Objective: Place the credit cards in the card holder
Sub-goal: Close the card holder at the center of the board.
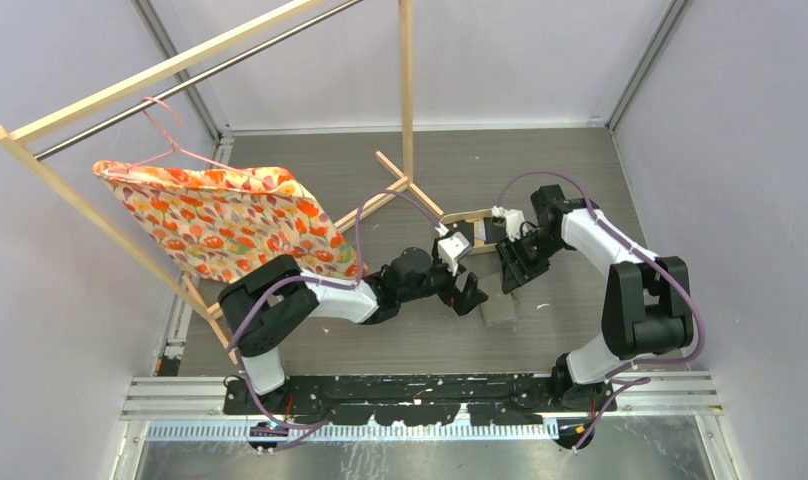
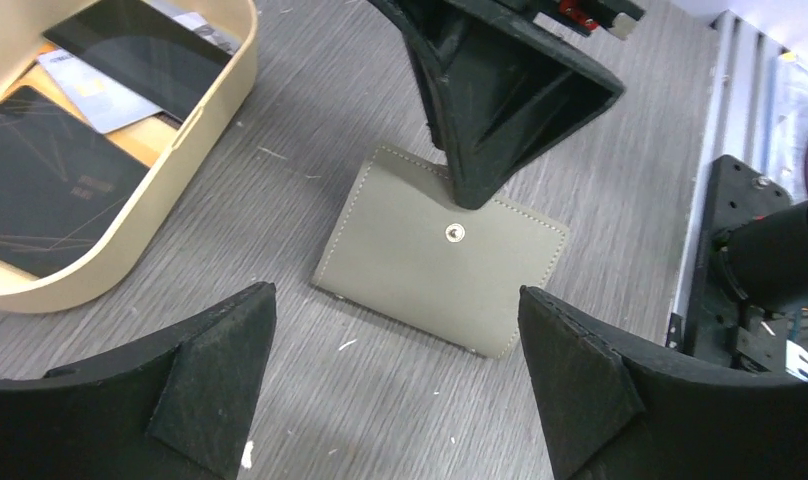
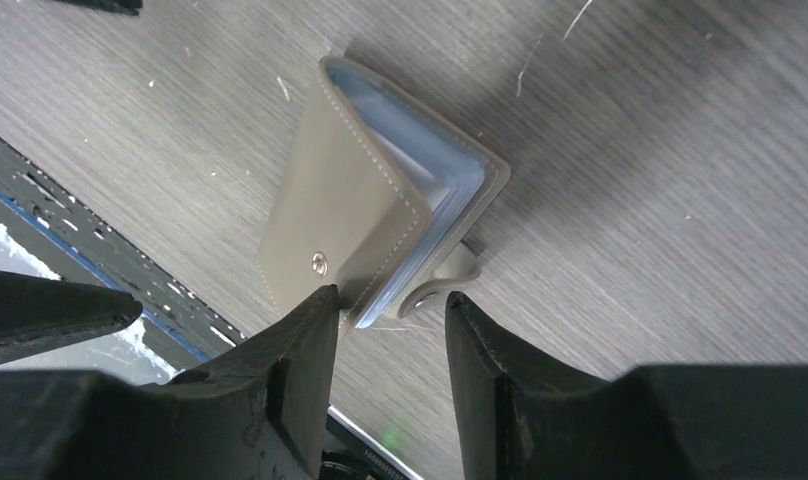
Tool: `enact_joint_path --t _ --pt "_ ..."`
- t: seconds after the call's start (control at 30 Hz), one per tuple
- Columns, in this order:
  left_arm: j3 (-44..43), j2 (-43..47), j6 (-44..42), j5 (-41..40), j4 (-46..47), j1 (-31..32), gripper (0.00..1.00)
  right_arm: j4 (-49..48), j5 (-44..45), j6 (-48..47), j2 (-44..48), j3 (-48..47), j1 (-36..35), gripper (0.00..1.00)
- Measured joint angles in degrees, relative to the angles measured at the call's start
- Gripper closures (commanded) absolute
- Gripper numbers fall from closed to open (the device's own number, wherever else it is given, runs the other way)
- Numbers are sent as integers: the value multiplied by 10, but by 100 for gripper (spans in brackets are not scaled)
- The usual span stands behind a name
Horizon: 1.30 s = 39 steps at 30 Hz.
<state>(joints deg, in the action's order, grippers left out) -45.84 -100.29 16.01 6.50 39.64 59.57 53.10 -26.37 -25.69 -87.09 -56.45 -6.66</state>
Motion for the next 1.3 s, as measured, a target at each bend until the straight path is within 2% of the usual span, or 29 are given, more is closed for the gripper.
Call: enact_joint_path --t 0.13,0.33,0.4,0.57,0.77,0.83,0.9,0.97,1.17,1.3 --pt "0 -32 7 60 51 -20 13 -5 2 -1 -23 -15 0 56" --pt "40 -73 11 125 176 -25 16 2 -21 -29 -70 -57 -3 71" --pt "46 -75 8 144 185 -25 19 8 -32 -43 -91 -70 -7 74" --pt "46 -75 0 180 208 -25 25 26 -45 -90 -104 -72 -26 90" --pt "66 -74 18 181 231 -25 29 46 -55 -217 -102 -74 -60 97" --pt "92 -68 30 167 245 -21 29 55 -62 -282 -93 -70 -69 93" --pt "122 -54 35 148 251 -12 29 64 -68 -335 -78 -66 -78 73" --pt "140 -43 44 128 251 3 29 68 -70 -360 -68 -64 -90 61" --pt "155 -39 92 52 276 32 31 66 -71 -366 -61 -66 -109 41" --pt "152 -45 109 18 289 27 28 67 -74 -340 7 -64 -100 31"
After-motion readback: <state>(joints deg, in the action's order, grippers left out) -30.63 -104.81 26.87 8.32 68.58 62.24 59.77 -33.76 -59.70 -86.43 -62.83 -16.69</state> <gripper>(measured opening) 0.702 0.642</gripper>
